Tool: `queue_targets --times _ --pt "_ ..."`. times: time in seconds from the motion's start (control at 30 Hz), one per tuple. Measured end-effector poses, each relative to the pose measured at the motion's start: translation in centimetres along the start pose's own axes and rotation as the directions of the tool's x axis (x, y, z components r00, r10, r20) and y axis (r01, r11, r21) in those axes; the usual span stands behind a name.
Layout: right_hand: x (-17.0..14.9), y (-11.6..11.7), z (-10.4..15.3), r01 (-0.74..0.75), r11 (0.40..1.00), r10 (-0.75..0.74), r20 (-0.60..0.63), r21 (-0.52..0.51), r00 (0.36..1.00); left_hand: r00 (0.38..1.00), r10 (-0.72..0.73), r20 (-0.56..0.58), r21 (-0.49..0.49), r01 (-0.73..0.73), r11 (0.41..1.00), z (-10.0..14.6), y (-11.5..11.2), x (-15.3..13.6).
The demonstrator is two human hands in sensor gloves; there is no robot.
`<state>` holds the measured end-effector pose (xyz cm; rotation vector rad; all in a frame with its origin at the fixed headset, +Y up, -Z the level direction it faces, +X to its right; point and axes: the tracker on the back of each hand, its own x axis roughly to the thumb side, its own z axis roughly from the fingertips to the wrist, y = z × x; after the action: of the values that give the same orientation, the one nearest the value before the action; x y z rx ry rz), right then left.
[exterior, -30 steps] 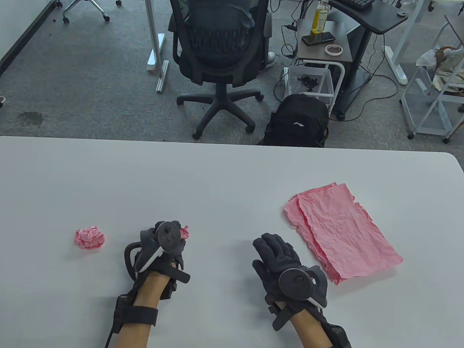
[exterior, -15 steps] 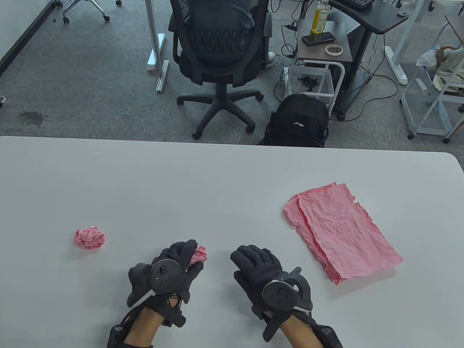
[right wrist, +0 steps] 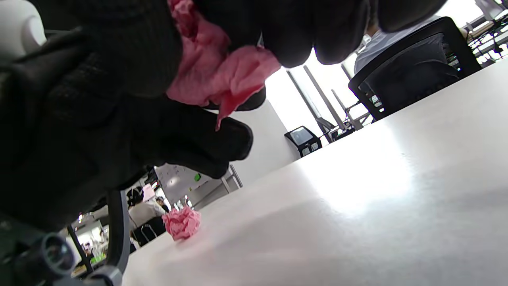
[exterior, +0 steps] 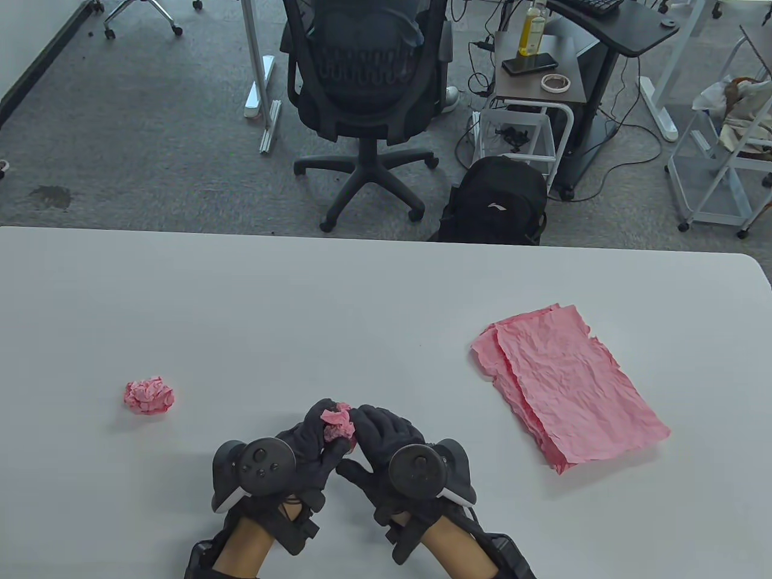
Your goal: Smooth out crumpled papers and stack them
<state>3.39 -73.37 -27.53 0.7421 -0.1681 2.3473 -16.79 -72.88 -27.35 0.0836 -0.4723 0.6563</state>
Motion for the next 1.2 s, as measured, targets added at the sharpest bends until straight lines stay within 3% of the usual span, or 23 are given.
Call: queue_targets --times 0.17,0.33,0.47,0.6,0.8,1.0,1.1,1.2 --pt "-0.8 -0.6 0.9 0.061 0.991 -0.058 0.033 -0.122 0.998 0.975 0.22 0.022 -0.108 -0.216 0.97 -0.2 -0.6 -0.4" --pt "-1.1 -1.7 1.9 0.095 0.977 -0.088 0.046 -0.191 0.995 0.955 0.296 0.018 -0.16 -0.289 0.944 -0.5 -1.7 -0.2" --pt "-1.9 -2.4 2.2 0.228 0.942 -0.233 0.009 -0.245 0.972 0.875 0.484 0.018 -0.216 -0.469 0.856 -0.7 -2.1 -0.4" --pt "-3.1 -1.6 2.2 0.414 0.881 -0.444 -0.096 -0.228 0.891 0.88 0.475 0.003 -0.179 -0.467 0.866 -0.7 -1.8 -0.7" --pt "-2.9 -1.2 2.2 0.382 0.905 -0.4 -0.074 -0.187 0.913 0.89 0.454 -0.041 -0.148 -0.455 0.878 -0.6 -2.0 -1.3" --pt "-2.3 -1.5 2.3 0.188 0.967 -0.198 -0.038 -0.174 0.98 0.86 0.509 -0.03 -0.135 -0.508 0.851 -0.5 -1.7 -1.3" --pt "-2.8 -1.4 2.4 0.256 0.949 -0.268 -0.04 -0.182 0.963 0.763 0.646 -0.023 -0.226 -0.633 0.74 -0.8 -2.2 -1.3" --pt "-3.1 -1.6 2.5 0.299 0.925 -0.319 -0.05 -0.233 0.946 0.732 0.68 -0.043 -0.214 -0.671 0.709 -0.8 -2.5 -1.5"
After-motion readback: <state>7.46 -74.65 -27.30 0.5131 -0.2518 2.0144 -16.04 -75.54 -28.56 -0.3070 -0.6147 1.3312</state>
